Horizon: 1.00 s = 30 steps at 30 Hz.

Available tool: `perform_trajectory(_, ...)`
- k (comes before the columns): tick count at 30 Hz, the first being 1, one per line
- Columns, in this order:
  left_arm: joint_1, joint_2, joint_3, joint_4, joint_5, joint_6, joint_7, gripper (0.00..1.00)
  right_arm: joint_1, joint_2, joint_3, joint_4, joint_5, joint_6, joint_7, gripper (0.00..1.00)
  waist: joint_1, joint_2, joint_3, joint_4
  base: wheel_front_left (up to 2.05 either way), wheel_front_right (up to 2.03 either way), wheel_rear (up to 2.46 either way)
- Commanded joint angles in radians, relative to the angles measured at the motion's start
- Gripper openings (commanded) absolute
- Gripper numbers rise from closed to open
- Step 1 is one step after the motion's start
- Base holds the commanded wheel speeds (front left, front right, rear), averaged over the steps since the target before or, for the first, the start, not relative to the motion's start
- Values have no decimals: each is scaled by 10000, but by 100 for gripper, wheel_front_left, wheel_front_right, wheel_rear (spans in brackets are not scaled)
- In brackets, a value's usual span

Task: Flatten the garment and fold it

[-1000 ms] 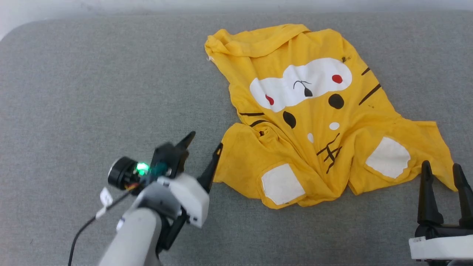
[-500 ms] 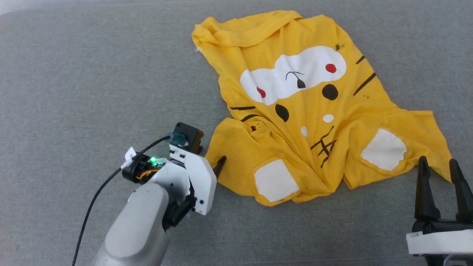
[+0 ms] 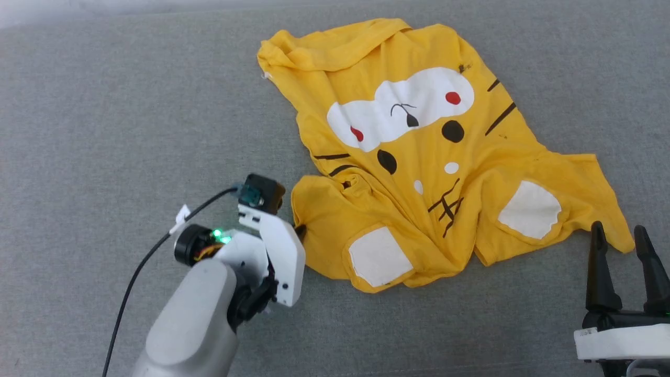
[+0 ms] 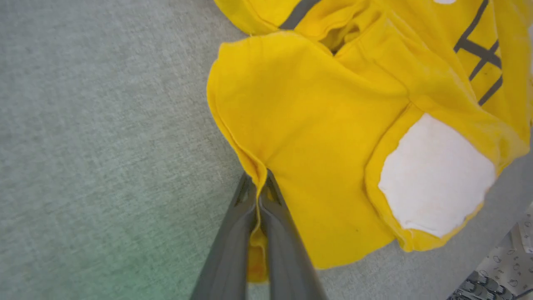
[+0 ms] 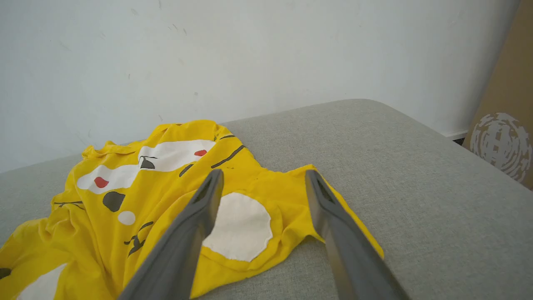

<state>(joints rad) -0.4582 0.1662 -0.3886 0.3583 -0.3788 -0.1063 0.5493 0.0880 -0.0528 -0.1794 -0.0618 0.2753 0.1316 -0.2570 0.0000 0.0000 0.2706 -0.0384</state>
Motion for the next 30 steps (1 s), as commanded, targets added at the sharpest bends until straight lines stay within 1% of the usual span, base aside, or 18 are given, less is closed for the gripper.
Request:
perform_trajectory(1,550,62,-31,40,-129,-105,-122,0,3,26,4,3,-37,-9,-47,100,0,0,-143,67,0,0,0)
perform_trajectory(4,757,163,234,-405,-170,27,-819,0,54,26,1,-22,-87,-9,-47,100,0,0,-251,160,0,0,0)
perform_trajectory(6,945,230,464,-728,-206,199,-1245,0,84,26,28,-52,-129,-9,-47,100,0,0,-278,241,0,0,0)
perform_trajectory(10,1549,486,1083,-1391,-458,570,-1766,0,101,26,49,-113,-188,-9,-47,100,0,0,-243,384,0,0,0)
perform_trajectory(16,2840,1077,2379,-2311,-942,1339,-2175,0,90,26,1,-156,-249,-9,-47,100,0,0,-87,542,0,0,0)
perform_trajectory(17,3086,1165,2578,-2450,-1048,1428,-2182,0,87,26,-10,-147,-259,-9,-47,100,0,0,-64,559,0,0,0)
perform_trajectory(18,3086,1165,2578,-2450,-1048,1428,-2182,0,87,26,-10,-147,-259,-9,-47,100,0,0,-64,559,0,0,0)
perform_trajectory(22,3894,1372,3215,-3034,-1327,1765,-2318,0,60,26,-65,-93,-358,-9,-47,100,0,0,22,642,0,0,0)
perform_trajectory(25,4260,1350,3372,-3429,-1488,1805,-2428,0,-10,26,-82,-50,-533,-9,-47,100,0,0,49,723,0,0,0)
perform_trajectory(30,4351,1166,3212,-4087,-1568,1712,-2612,0,-416,26,57,53,-1024,-9,125,100,0,0,143,752,0,0,0)
